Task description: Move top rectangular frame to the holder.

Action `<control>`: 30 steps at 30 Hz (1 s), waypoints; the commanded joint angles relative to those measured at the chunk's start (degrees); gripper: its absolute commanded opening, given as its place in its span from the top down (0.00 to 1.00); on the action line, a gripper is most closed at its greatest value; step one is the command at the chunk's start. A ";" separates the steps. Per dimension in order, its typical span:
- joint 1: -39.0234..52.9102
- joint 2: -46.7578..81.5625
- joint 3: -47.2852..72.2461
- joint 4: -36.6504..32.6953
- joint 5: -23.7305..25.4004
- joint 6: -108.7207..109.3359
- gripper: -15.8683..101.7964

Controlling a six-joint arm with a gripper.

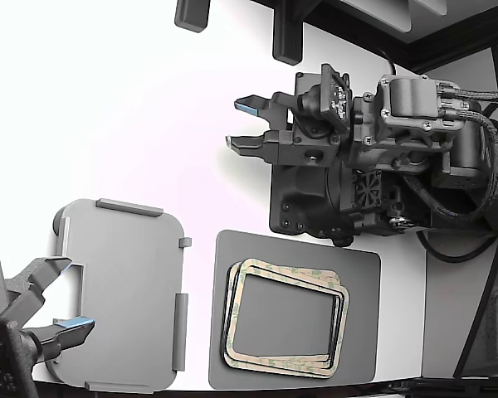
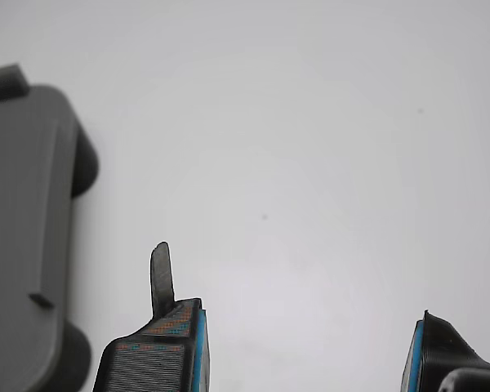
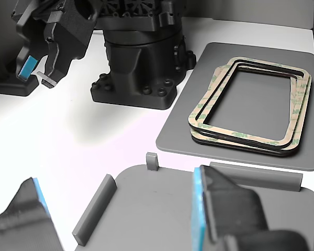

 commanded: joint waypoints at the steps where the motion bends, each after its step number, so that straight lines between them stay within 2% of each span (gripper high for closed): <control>1: -0.79 1.05 -1.23 -0.26 1.85 1.23 0.03; 11: -0.79 1.05 -1.41 -0.26 1.76 1.05 0.02; 18: -0.53 -8.96 -11.43 0.09 -1.23 -1.41 0.02; 23: 0.70 -20.48 -23.03 6.94 -6.06 -7.03 0.02; 30: 11.87 -35.86 -40.96 19.95 -3.25 -18.63 0.02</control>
